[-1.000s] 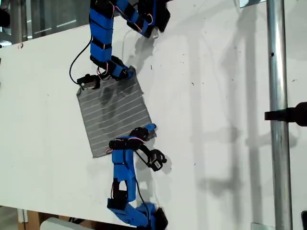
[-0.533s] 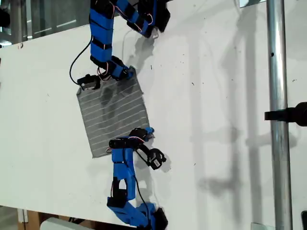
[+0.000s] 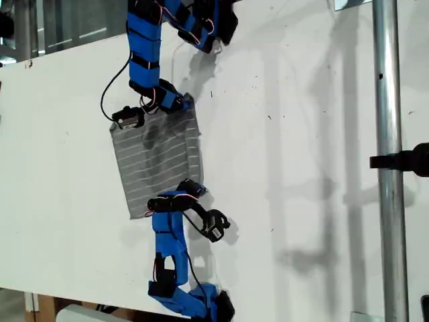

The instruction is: Grasp corners of a towel and fold twice.

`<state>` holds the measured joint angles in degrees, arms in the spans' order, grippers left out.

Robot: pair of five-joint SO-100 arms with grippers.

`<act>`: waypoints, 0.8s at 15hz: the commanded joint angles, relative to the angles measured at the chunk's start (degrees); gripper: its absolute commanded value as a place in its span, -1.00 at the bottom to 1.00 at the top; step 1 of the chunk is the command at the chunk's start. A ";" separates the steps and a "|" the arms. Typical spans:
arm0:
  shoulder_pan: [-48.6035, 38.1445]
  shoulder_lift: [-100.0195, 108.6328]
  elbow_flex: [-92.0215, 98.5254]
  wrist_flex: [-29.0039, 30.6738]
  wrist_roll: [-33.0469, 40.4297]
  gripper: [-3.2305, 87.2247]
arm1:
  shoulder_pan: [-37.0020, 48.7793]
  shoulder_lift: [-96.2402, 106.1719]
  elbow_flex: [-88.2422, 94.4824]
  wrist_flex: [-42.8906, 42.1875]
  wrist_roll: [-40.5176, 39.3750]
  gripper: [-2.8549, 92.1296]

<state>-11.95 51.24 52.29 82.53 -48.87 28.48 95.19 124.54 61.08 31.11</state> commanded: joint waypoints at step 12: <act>13.27 25.66 12.83 3.60 -8.44 -0.99 | -23.91 34.63 -9.67 24.08 22.24 -0.94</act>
<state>6.59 71.98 65.21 86.48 -60.82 -3.43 126.39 115.14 85.87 56.95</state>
